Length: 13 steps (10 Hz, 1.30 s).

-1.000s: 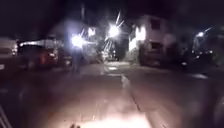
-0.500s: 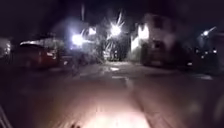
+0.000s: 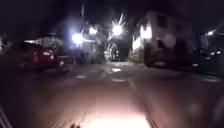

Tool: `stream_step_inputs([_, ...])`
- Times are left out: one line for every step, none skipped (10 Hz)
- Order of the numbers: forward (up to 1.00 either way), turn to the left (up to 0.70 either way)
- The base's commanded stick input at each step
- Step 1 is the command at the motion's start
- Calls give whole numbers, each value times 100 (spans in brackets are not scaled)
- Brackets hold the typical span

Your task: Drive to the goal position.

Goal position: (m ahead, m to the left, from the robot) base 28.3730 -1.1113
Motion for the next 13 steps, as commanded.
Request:
stream_step_inputs([100,0])
stream_step_inputs([100,0])
stream_step_inputs([100,0])
stream_step_inputs([100,0])
stream_step_inputs([100,0])
stream_step_inputs([100,0])
stream_step_inputs([100,0])
stream_step_inputs([100,0])
stream_step_inputs([100,0])
stream_step_inputs([100,-18])
stream_step_inputs([100,-27])
stream_step_inputs([100,-27])
stream_step_inputs([100,-27])
